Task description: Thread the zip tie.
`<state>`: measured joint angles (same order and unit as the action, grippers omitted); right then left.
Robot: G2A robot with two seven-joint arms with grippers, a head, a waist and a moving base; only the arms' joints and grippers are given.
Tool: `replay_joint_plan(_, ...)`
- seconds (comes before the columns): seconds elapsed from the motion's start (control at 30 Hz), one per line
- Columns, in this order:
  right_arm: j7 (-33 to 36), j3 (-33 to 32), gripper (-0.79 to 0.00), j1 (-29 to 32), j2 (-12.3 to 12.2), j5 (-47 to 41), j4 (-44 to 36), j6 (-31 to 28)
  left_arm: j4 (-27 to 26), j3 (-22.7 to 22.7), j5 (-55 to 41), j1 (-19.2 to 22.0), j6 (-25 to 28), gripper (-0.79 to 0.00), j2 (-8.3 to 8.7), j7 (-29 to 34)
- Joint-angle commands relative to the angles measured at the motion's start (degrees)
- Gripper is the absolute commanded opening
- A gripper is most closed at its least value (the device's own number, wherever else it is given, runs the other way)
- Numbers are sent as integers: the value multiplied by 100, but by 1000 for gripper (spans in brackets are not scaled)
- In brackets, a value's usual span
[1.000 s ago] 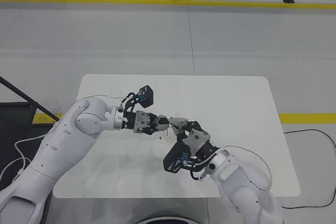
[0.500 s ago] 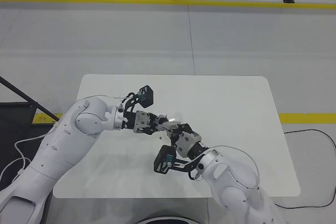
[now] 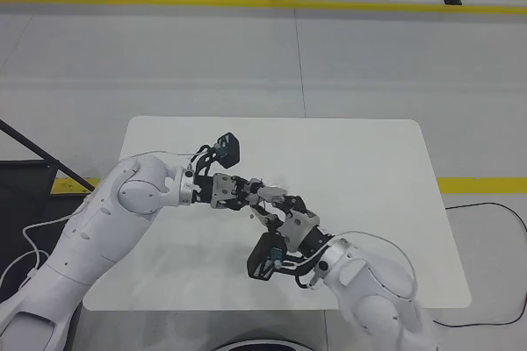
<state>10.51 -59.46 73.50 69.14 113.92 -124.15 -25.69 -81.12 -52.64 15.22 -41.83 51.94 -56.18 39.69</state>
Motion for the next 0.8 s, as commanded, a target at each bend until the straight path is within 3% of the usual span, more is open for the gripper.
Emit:
replay_joint_plan(0.0,-140,-119,0,146,-24,-76,-113,-30,-27,-69,-10,-64,-24,-785,11,-133)
replay_joint_plan(0.23,-823,-648,0,867,-135,-673,-423,-314,-142,-294,-71,-276,-174,-785,39,-548)
replay_joint_plan(0.33,-780,-928,0,1145,-156,-1490,-359,-498,-189,-397,-48,-376,-231,-785,39,-829)
replay_joint_plan(0.4,-405,-1116,0,1246,-164,-2324,-180,-772,-205,-435,-50,-421,-250,-785,36,-970)
replay_joint_plan(0.77,-405,-1116,0,1246,-164,-2324,-180,-772,-205,-435,-50,-421,-250,-785,36,-970)
